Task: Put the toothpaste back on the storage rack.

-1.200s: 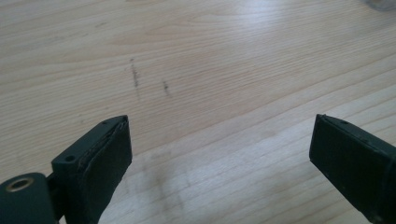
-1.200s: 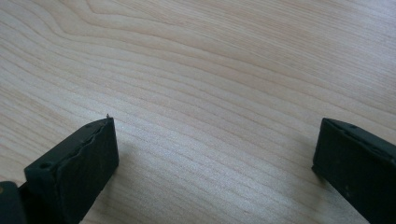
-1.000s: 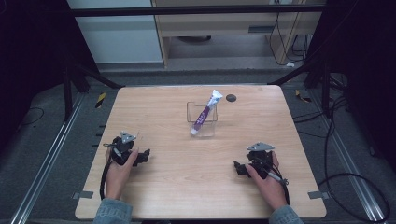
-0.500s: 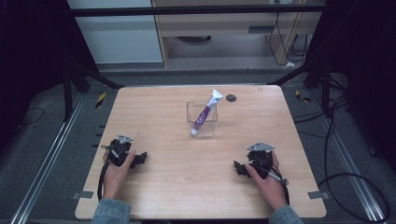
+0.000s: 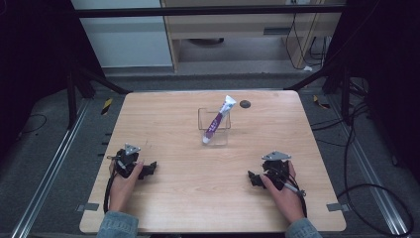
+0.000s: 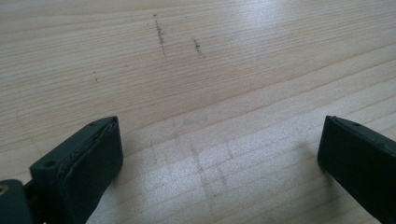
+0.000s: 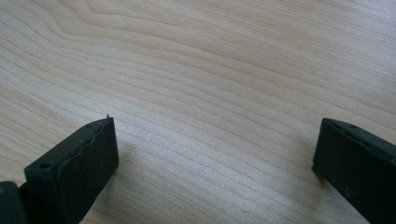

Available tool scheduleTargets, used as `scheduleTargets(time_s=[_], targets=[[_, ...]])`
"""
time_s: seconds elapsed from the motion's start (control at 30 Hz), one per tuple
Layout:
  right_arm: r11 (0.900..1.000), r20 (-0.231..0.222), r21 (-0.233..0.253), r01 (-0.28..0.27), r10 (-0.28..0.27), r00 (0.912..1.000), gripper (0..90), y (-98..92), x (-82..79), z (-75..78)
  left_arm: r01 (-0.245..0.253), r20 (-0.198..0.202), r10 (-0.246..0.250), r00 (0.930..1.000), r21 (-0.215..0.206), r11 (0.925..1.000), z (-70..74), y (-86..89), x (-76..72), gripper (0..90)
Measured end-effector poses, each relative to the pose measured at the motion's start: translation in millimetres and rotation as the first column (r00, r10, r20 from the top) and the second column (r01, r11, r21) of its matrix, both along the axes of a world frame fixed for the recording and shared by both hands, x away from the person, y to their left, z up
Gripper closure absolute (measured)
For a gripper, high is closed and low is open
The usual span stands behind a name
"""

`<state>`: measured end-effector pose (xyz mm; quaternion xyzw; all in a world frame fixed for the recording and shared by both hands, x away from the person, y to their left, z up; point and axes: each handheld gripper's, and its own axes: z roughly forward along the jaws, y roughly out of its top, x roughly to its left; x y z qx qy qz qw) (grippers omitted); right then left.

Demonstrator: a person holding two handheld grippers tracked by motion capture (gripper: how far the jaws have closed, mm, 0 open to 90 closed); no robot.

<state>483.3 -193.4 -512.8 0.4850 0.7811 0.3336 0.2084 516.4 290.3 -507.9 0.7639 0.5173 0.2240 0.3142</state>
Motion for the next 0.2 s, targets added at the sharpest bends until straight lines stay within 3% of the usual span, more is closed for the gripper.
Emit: scheduleTargets(time_s=[0.2], targets=[[1.000,0.001,-0.001,0.000,0.000,1.0000,0.4,0.0,0.1,-0.1,0.001,0.000,-0.001,1.0000,0.001,1.0000,0.0,0.0,0.0,0.0]])
